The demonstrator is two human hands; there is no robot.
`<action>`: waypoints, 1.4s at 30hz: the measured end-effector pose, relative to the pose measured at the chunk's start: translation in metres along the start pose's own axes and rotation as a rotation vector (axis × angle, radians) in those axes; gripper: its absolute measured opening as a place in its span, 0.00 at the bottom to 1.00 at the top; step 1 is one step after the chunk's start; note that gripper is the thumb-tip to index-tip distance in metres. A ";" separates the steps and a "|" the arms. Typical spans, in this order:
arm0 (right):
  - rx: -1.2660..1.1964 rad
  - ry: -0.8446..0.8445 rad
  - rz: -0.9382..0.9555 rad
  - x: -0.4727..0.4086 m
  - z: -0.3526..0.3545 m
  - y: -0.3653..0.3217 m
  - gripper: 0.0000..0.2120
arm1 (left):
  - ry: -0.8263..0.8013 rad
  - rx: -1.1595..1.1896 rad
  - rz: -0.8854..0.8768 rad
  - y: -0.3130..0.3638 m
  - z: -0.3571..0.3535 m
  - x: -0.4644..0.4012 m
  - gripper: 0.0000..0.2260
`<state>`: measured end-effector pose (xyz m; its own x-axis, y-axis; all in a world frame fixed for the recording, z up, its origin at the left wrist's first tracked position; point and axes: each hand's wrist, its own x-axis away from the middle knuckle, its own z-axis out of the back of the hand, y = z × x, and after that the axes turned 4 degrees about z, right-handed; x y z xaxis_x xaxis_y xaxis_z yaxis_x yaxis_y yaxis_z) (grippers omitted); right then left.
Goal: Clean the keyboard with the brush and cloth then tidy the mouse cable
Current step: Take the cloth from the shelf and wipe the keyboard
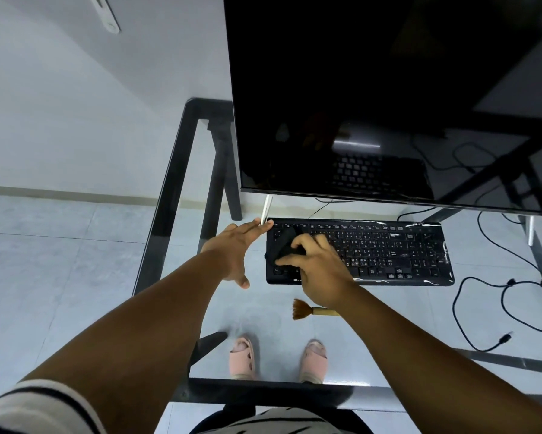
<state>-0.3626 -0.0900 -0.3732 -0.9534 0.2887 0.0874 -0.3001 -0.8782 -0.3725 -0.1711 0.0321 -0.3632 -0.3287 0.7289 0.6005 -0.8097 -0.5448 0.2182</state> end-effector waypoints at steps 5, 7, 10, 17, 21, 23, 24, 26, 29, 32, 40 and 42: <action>-0.022 0.050 -0.054 0.007 0.004 0.025 0.27 | -0.006 -0.005 0.004 0.001 -0.001 0.000 0.62; -0.037 0.111 -0.125 0.015 0.008 0.041 0.25 | -0.001 -0.005 0.007 0.002 -0.002 0.001 0.62; -0.050 0.154 -0.102 0.024 0.010 0.049 0.24 | 0.026 -0.001 -0.008 0.004 -0.008 0.005 0.59; 0.086 -0.007 0.172 0.024 -0.001 0.021 0.27 | 0.130 0.074 -0.158 0.003 -0.039 0.021 0.43; 0.120 -0.005 0.119 0.042 0.012 0.053 0.25 | 0.163 0.120 -0.122 0.005 -0.043 0.019 0.39; 0.120 0.001 0.093 0.052 0.019 0.066 0.24 | 0.185 0.125 -0.109 0.006 -0.048 0.018 0.37; 0.125 0.002 0.088 0.053 0.020 0.067 0.23 | 0.195 0.131 -0.101 0.006 -0.050 0.018 0.37; 0.136 0.006 0.091 0.050 0.020 0.059 0.23 | 0.215 0.145 -0.085 0.008 -0.054 0.018 0.36; 0.142 -0.036 0.125 0.036 0.015 0.033 0.24 | 0.233 0.160 -0.067 0.013 -0.055 0.019 0.34; 0.150 -0.063 0.150 0.026 0.010 0.016 0.26 | 0.206 0.171 -0.019 0.016 -0.055 0.019 0.34; 0.246 -0.095 0.054 0.054 0.029 0.060 0.23 | 0.245 0.154 0.014 0.021 -0.060 0.021 0.33; 0.242 -0.078 0.041 0.056 0.032 0.067 0.22 | 0.243 0.156 0.013 0.020 -0.060 0.020 0.33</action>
<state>-0.4375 -0.1447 -0.3635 -0.9617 0.2286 0.1512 -0.2505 -0.9570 -0.1465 -0.2233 0.0610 -0.3931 -0.4608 0.7889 0.4065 -0.7262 -0.5985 0.3384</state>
